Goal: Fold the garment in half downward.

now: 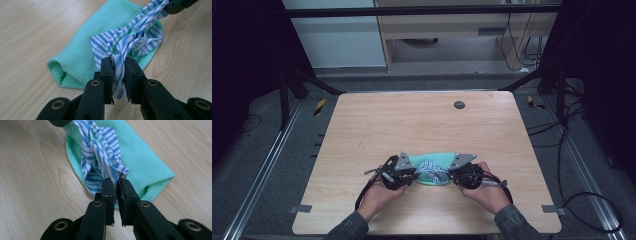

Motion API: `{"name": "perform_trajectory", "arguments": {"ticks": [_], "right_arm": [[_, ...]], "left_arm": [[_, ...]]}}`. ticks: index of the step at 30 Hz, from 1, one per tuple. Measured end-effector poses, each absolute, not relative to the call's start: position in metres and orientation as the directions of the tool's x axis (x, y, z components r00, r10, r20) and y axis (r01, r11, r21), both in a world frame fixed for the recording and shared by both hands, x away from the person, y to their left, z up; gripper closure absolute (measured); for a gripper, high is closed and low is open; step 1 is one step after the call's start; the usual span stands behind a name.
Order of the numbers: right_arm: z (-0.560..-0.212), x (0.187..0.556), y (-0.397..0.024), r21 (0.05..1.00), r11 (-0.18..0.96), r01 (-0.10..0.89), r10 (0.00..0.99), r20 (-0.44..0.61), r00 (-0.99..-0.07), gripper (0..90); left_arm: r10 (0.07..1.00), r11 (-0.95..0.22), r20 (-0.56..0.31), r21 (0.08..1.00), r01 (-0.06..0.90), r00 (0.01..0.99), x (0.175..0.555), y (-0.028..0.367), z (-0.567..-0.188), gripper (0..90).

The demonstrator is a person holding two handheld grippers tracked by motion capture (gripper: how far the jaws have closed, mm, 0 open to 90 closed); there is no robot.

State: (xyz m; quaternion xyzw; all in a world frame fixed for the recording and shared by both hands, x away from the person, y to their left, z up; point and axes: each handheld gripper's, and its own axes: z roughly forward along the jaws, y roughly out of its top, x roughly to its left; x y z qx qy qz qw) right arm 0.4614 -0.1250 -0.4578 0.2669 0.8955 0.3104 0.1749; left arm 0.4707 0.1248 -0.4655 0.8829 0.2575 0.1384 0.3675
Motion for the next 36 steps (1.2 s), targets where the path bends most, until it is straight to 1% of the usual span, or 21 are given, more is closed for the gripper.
{"name": "perform_trajectory", "arguments": {"ticks": [6,11,18,20,23,26,30,32,33,36], "right_arm": [[-0.460,0.457,-0.126,0.649,0.665,0.369,0.582,-0.142,-0.801,83.5],[-0.462,0.452,-0.125,0.649,0.667,0.366,0.577,-0.140,-0.804,83.1],[-0.464,0.445,-0.124,0.651,0.667,0.362,0.571,-0.134,-0.810,82.9],[-0.464,0.444,-0.124,0.649,0.668,0.365,0.571,-0.132,-0.810,82.6],[-0.466,0.442,-0.124,0.646,0.670,0.367,0.571,-0.131,-0.811,81.6],[-0.467,0.441,-0.125,0.646,0.670,0.367,0.570,-0.131,-0.811,79.7],[-0.467,0.443,-0.126,0.647,0.666,0.372,0.577,-0.130,-0.806,73.4],[-0.466,0.444,-0.126,0.646,0.663,0.379,0.584,-0.130,-0.801,67.4],[-0.466,0.444,-0.126,0.646,0.663,0.379,0.584,-0.130,-0.801,67.4],[-0.464,0.446,-0.125,0.653,0.658,0.375,0.589,-0.136,-0.797,59.6]], "left_arm": [[0.553,-0.606,0.067,0.716,0.346,0.831,0.466,0.126,-0.467,74.9],[0.556,-0.602,0.059,0.716,0.353,0.829,0.461,0.129,-0.470,70.9],[0.566,-0.591,0.057,0.723,0.357,0.822,0.457,0.135,-0.473,68.6],[0.567,-0.586,0.052,0.727,0.358,0.822,0.455,0.137,-0.474,66.3],[0.570,-0.587,0.055,0.725,0.360,0.820,0.454,0.140,-0.475,63.8],[0.575,-0.583,0.053,0.726,0.364,0.816,0.453,0.142,-0.476,63.4],[0.576,-0.579,0.050,0.729,0.364,0.816,0.454,0.144,-0.475,63.0],[0.576,-0.577,0.052,0.732,0.361,0.816,0.455,0.144,-0.474,62.4],[0.576,-0.577,0.052,0.732,0.361,0.816,0.455,0.144,-0.474,62.4],[0.571,-0.578,0.056,0.736,0.353,0.819,0.455,0.143,-0.471,62.6]]}}
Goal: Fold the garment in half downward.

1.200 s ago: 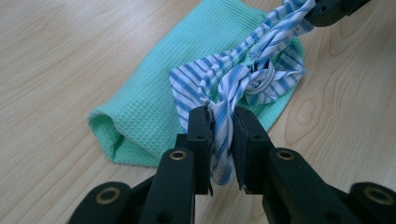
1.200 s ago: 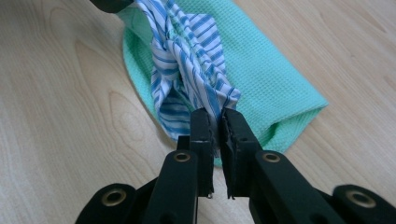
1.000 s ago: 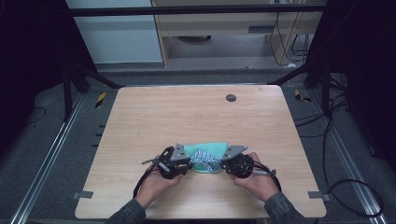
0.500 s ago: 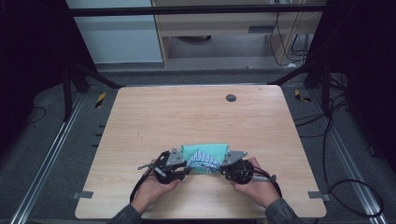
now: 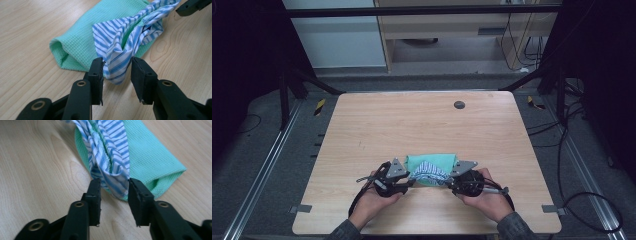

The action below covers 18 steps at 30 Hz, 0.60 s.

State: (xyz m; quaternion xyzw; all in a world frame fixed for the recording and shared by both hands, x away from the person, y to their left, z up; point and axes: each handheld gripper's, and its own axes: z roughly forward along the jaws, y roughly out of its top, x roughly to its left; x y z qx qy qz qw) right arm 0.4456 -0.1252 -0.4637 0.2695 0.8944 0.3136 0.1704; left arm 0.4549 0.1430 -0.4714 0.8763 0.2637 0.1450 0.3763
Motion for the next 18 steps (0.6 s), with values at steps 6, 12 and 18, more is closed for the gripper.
{"name": "perform_trajectory", "arguments": {"ticks": [6,12,18], "right_arm": [[-0.458,0.448,-0.121,0.667,0.651,0.364,0.585,-0.135,-0.799,57.1],[-0.459,0.445,-0.115,0.662,0.668,0.341,0.559,-0.143,-0.817,65.2],[-0.463,0.444,-0.115,0.646,0.683,0.343,0.545,-0.137,-0.827,77.3]], "left_arm": [[0.559,-0.582,0.062,0.739,0.338,0.827,0.453,0.140,-0.470,64.2],[0.543,-0.595,0.072,0.736,0.323,0.837,0.449,0.139,-0.471,68.7],[0.531,-0.599,0.069,0.736,0.316,0.845,0.448,0.141,-0.474,78.9]]}}
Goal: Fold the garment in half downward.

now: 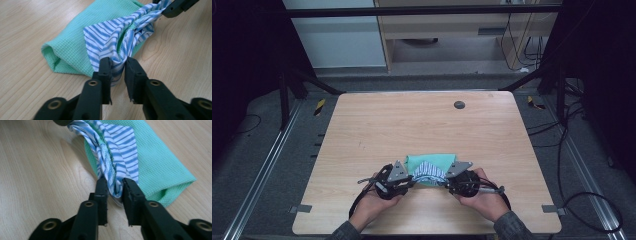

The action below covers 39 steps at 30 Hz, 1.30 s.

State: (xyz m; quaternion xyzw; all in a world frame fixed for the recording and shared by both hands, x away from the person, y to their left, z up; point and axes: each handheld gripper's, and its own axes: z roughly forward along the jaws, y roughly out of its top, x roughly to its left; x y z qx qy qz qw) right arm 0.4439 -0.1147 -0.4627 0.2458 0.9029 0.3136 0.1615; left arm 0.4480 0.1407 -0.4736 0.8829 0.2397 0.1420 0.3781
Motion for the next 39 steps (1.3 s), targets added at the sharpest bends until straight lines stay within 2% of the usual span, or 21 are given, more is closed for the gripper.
{"name": "perform_trajectory", "arguments": {"ticks": [4,10,23,39], "right_arm": [[-0.465,0.442,-0.115,0.641,0.689,0.339,0.538,-0.137,-0.832,84.0],[-0.469,0.438,-0.113,0.620,0.712,0.331,0.512,-0.136,-0.848,88.0],[-0.476,0.430,-0.105,0.565,0.769,0.299,0.447,-0.141,-0.883,89.2],[-0.479,0.430,-0.108,0.547,0.778,0.309,0.447,-0.136,-0.884,89.4]], "left_arm": [[0.517,-0.613,0.068,0.725,0.313,0.853,0.447,0.141,-0.477,83.4],[0.497,-0.640,0.059,0.699,0.319,0.866,0.445,0.144,-0.484,86.7],[0.475,-0.681,0.057,0.656,0.326,0.878,0.440,0.148,-0.491,89.2],[0.458,-0.696,0.060,0.644,0.316,0.887,0.434,0.146,-0.488,89.5]]}}
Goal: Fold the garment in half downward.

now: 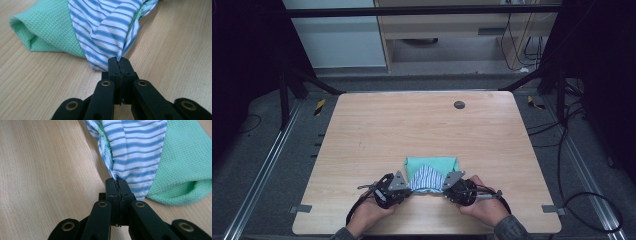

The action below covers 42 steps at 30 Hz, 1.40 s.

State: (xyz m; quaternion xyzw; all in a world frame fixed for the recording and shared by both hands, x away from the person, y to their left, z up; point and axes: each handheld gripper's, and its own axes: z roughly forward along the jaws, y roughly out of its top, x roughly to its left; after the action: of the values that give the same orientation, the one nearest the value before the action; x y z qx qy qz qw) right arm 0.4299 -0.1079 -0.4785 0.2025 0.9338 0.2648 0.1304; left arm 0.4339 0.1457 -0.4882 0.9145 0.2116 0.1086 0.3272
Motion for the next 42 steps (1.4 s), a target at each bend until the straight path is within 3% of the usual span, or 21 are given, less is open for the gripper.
{"name": "perform_trajectory", "arguments": {"ticks": [12,26,29,30,32,35,42], "right_arm": [[-0.478,0.430,-0.111,0.567,0.761,0.315,0.460,-0.129,-0.878,86.7],[-0.471,0.425,-0.135,0.608,0.699,0.377,0.550,-0.119,-0.827,49.7],[-0.469,0.426,-0.146,0.626,0.678,0.385,0.579,-0.131,-0.805,33.2],[-0.469,0.426,-0.146,0.626,0.678,0.385,0.579,-0.131,-0.805,33.2],[-0.467,0.429,-0.156,0.649,0.651,0.393,0.620,-0.156,-0.769,20.2],[-0.467,0.437,-0.168,0.666,0.604,0.437,0.683,-0.150,-0.715,13.3],[-0.470,0.454,-0.191,0.689,0.504,0.521,0.776,-0.095,-0.624,8.5]], "left_arm": [[0.469,-0.675,0.041,0.660,0.329,0.882,0.430,0.146,-0.485,86.7],[0.571,-0.566,-0.019,0.715,0.410,0.821,0.428,0.167,-0.473,47.2],[0.605,-0.547,-0.011,0.721,0.426,0.796,0.429,0.175,-0.466,34.2],[0.605,-0.547,-0.011,0.721,0.426,0.796,0.429,0.175,-0.466,30.8],[0.624,-0.545,0.012,0.724,0.423,0.782,0.433,0.180,-0.463,24.1],[0.687,-0.497,0.000,0.730,0.470,0.727,0.445,0.193,-0.458,14.4],[0.729,-0.475,0.005,0.725,0.500,0.685,0.466,0.216,-0.454,9.8]]}}
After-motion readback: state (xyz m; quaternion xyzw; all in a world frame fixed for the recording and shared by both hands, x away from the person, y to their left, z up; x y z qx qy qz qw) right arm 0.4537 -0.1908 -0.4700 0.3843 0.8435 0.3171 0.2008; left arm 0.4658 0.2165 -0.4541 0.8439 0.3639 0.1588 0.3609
